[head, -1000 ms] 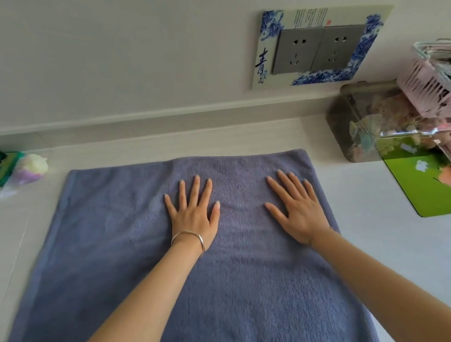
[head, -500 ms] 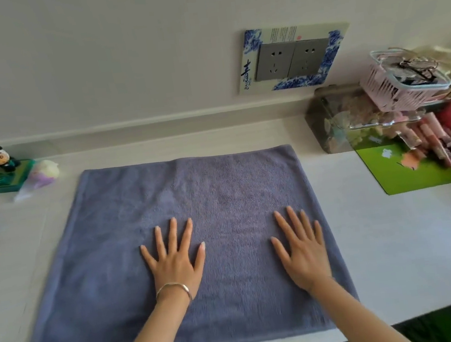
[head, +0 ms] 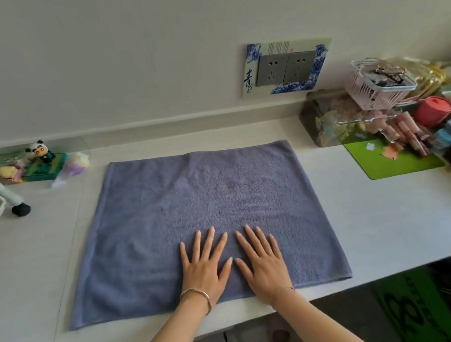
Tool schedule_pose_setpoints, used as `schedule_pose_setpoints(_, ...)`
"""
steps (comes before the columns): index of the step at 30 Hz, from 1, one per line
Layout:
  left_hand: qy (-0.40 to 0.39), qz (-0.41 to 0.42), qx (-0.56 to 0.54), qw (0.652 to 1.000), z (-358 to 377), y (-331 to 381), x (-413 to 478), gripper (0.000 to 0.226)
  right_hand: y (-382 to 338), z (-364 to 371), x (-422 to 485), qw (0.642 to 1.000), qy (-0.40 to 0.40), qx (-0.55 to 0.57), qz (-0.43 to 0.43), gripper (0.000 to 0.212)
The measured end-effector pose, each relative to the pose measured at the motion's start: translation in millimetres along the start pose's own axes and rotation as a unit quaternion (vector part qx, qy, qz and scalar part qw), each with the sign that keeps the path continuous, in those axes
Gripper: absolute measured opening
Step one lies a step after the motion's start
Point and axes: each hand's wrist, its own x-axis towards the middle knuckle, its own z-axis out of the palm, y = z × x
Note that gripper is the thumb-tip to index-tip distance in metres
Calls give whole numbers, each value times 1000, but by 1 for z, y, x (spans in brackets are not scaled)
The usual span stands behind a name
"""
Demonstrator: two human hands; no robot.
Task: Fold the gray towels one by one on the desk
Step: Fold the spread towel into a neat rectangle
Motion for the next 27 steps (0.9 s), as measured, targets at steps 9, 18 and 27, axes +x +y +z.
schedule_pose_setpoints(9,26,-130,-46,990,2,-70,-34,73,65,-9,-43,994,15,-34,104,73)
schedule_pose_setpoints(18,-26,-210,-39,977,-8,-81,-42,73,94,-30,-54,973,-13,19,229,63)
schedule_pose_setpoints(27,-39,-207,-22,977,-14,-93,-53,68,102,-72,-46,844,75,354,396,57)
